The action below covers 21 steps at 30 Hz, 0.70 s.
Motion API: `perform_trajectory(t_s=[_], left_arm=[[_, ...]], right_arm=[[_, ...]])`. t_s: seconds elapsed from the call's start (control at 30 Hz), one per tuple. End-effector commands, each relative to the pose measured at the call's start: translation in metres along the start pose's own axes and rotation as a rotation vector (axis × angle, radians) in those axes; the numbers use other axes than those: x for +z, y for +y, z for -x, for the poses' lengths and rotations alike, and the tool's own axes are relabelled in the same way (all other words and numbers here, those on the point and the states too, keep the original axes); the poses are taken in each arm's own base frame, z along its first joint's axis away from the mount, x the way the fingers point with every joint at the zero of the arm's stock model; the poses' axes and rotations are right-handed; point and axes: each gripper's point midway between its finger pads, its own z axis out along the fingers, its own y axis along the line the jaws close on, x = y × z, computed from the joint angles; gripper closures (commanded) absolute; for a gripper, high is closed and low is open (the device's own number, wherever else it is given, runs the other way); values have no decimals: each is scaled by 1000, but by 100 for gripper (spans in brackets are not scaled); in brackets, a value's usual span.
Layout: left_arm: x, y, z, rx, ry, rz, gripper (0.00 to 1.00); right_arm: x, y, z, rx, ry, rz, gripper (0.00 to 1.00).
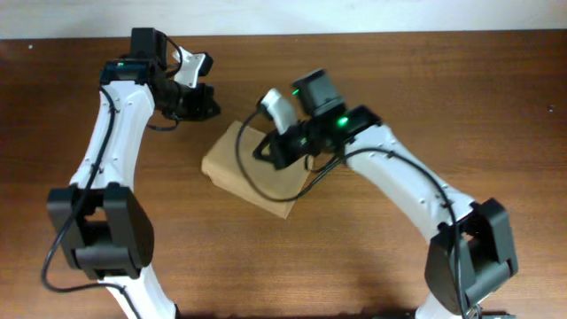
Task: Pack container
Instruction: 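Push the lid down over the box with both grippers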
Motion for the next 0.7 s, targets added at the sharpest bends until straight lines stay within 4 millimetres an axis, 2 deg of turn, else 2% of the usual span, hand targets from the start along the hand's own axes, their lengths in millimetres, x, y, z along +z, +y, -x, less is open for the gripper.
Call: perform_trajectory(t_s=[0.0, 0.1, 0.2, 0.33, 0.43, 0.53, 0.67], left_arm=[[-31, 17, -2, 34, -8, 197, 98], [-41, 23, -10, 8, 11, 245, 98], [-48, 27, -14, -35, 10, 250, 98], [-58, 35, -15, -88, -9, 258, 98], [-62, 37, -16, -96, -14, 261, 98], [-63, 37, -18, -111, -9, 261, 98], [-63, 37, -21, -124, 3, 259, 98]], right_arm=[[1, -9, -2, -15, -2, -225, 96], [7, -6, -10, -31, 25, -276, 96], [13, -13, -25, -18, 78, -342, 96], [23, -31, -44, 21, 144, -443, 96], [22, -43, -54, 45, 179, -507, 97], [19, -63, -65, 41, 228, -608, 97], [25, -79, -78, 9, 295, -655, 96]])
